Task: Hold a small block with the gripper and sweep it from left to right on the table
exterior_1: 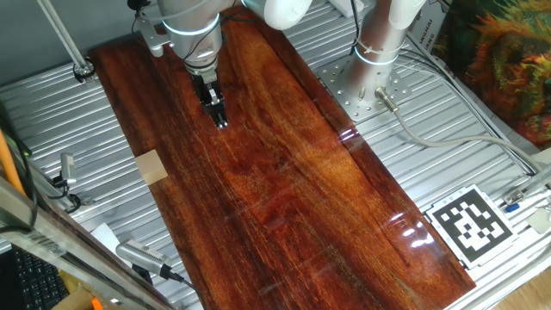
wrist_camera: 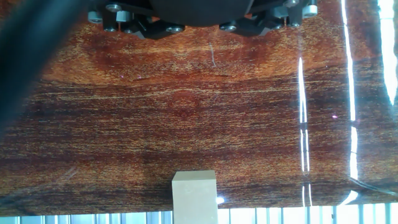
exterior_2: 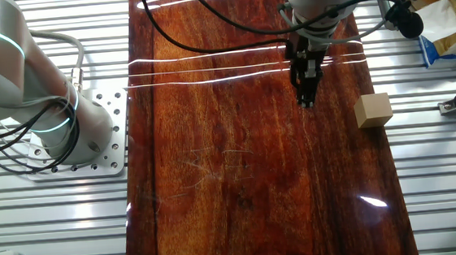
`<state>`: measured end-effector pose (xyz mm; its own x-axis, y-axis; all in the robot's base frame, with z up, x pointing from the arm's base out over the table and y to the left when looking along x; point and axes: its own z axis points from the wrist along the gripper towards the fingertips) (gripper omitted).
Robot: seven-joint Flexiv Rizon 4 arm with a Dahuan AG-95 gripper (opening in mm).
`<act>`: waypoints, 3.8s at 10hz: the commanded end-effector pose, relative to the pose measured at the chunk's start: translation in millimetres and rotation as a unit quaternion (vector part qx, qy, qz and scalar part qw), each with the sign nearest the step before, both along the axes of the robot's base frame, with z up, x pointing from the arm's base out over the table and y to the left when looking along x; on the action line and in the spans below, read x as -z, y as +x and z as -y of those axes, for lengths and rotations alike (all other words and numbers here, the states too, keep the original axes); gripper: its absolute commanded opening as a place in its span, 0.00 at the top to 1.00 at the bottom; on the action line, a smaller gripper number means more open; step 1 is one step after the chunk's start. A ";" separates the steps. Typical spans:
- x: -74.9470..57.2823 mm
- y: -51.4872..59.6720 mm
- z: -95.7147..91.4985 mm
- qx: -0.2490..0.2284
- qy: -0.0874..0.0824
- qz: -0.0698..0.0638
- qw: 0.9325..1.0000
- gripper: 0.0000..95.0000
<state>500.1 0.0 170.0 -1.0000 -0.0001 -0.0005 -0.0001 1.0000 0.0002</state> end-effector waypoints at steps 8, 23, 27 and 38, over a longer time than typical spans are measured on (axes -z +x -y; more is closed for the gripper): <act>-0.7 0.1 -0.2 0.007 -0.032 -0.032 0.999 1.00; 54.5 165.8 31.3 -0.007 -0.021 -0.014 1.000 1.00; 64.1 191.8 25.7 0.000 -0.019 -0.010 1.000 1.00; 75.4 212.7 20.0 0.005 0.002 -0.013 1.000 0.00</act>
<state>712.4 -19.9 94.3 -0.9996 0.0091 0.0263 0.0092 1.0000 0.0027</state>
